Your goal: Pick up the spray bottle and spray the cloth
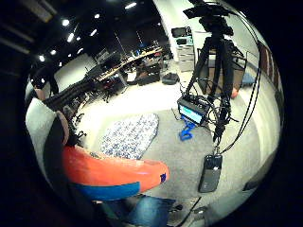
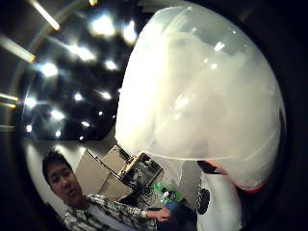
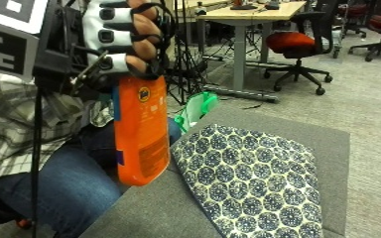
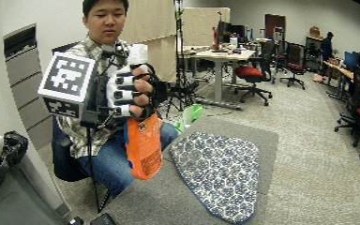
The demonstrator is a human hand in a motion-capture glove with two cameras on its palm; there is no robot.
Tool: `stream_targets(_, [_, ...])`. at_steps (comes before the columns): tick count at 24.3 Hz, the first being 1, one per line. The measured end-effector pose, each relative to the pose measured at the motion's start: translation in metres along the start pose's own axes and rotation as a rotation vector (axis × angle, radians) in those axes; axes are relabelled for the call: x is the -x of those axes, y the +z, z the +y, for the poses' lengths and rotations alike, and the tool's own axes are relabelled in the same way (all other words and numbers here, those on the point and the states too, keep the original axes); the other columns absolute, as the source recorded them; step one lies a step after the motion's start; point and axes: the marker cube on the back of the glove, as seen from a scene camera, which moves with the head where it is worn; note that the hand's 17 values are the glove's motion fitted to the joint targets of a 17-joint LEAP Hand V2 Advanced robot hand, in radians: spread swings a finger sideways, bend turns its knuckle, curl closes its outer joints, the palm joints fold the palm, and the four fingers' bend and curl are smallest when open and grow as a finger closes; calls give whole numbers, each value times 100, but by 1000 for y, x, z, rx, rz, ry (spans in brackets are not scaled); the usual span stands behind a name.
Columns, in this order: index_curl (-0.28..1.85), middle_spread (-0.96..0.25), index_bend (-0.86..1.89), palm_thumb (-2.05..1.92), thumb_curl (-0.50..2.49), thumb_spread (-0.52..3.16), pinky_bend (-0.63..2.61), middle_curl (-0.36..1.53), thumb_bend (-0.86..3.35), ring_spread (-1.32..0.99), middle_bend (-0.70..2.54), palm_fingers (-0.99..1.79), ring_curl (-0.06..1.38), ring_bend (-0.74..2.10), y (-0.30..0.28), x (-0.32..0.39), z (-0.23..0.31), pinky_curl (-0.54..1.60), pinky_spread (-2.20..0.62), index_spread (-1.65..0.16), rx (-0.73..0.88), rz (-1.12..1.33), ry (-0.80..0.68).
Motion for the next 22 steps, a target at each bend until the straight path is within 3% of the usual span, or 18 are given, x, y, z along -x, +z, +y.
stream_targets(11, [57, -17, 35, 103, 77, 22, 50, 55, -3, -21, 60, 132, 49, 63, 15, 24, -26, 42, -19, -28, -4, 75, -17])
stream_targets(22, [58, -17, 34, 103, 78, 21, 50, 55, -3, -21, 60, 132, 49, 64, 71, 39, -30, 42, -19, -28, 124, 245, -124])
